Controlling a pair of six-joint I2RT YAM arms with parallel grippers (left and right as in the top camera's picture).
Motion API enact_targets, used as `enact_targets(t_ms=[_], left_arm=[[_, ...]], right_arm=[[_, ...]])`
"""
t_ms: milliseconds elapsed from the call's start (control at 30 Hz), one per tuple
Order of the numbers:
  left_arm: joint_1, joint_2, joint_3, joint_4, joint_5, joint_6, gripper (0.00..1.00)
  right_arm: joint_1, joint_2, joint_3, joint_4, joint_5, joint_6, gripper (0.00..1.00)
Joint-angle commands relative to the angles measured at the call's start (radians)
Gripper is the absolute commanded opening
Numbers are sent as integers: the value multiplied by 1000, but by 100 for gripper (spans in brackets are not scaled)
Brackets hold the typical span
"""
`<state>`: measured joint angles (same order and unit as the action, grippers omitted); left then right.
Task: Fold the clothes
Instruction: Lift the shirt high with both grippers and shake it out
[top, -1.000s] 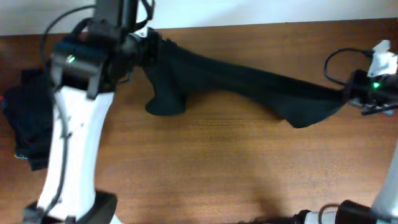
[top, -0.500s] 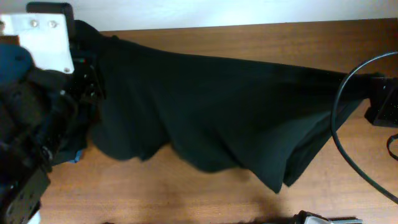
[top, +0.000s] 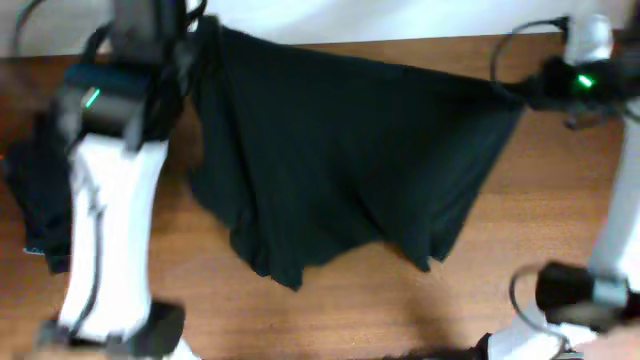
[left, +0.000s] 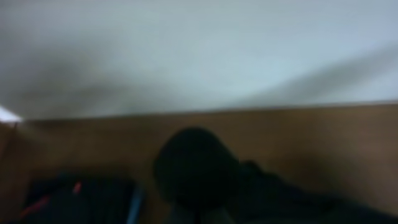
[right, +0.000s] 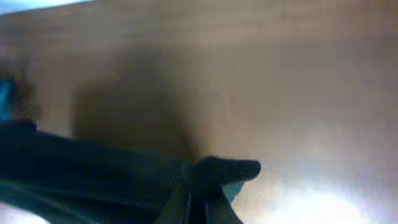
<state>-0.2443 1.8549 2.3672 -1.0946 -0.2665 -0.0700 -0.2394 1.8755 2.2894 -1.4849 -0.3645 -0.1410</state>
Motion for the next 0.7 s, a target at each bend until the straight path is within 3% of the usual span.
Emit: enact_targets(t_ms=[0,100,233,367,500,533,667], left_arm=[[100,116,5,189,3,20,0],[148,121,16,352,135,19,0],[167,110,131,325,140,35,0],[159,98,224,134,166,41,0],[149,100,221,-114,320,40,0],[146,111,211,-252,377,40,0],[146,142,173,-410,368,41,0]], right_arm=[[52,87,2,113,58,-34,4],[88,77,17,231,106,-34,5],[96,51,95,276,188,-11,5],[96,51,108,243,225,-12,5],[96,57,76,137,230,-20,7],[96,67,71,57,231,-20,9],[96,79,51,-50,231,-28,6]])
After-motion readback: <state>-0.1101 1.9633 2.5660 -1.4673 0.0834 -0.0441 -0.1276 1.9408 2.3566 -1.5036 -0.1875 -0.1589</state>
